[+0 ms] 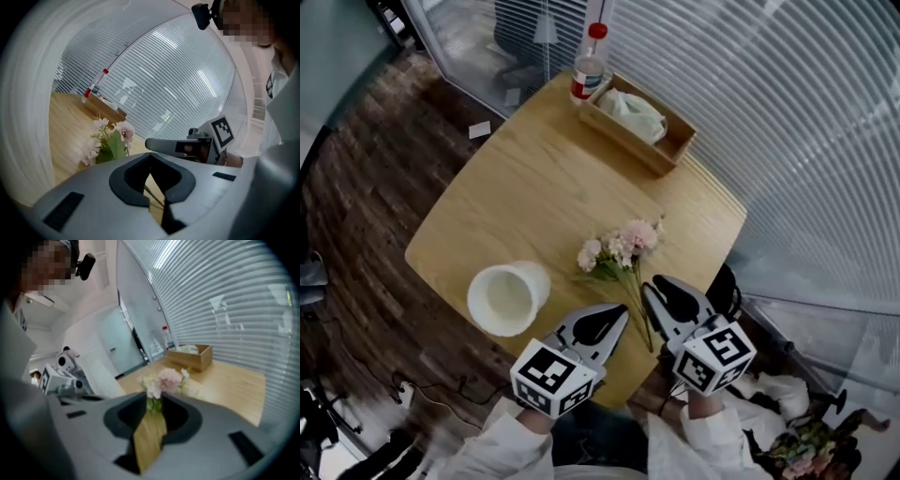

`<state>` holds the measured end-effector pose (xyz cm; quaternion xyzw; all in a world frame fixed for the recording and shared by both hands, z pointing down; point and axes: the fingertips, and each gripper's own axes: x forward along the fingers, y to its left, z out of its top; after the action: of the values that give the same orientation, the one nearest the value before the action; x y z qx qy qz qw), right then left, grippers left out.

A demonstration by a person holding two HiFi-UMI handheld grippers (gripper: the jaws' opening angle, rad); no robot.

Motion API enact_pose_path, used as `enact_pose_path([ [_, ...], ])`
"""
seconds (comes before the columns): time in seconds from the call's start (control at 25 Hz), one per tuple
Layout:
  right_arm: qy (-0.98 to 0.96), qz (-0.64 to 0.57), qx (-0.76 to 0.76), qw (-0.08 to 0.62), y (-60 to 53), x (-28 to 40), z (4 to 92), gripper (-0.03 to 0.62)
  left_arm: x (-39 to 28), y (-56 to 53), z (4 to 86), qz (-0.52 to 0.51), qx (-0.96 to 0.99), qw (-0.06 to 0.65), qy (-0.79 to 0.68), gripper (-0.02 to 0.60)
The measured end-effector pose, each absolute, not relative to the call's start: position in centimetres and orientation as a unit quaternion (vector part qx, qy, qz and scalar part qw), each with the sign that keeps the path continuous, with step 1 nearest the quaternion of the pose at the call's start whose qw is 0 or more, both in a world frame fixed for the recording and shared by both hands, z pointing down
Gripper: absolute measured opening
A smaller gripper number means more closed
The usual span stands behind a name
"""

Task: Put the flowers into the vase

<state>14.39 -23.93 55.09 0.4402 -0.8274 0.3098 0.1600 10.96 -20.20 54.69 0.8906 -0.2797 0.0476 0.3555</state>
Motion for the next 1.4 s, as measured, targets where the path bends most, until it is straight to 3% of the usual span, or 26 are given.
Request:
enact_pose_path([
  [0.52,-0.807,0.339,0.435,0.210,-24.7,14.9,60.0,0.129,10.6,-21.1,57.1,0.052,0.879,0.376,-0.288,0.009],
  [1.4,-0.781,0.377,0.418,0.269,-24.7,14.4,64.5,0.155,10.5,-21.4,59.7,0.054,0.870,0.395,-0.288,0.009],
])
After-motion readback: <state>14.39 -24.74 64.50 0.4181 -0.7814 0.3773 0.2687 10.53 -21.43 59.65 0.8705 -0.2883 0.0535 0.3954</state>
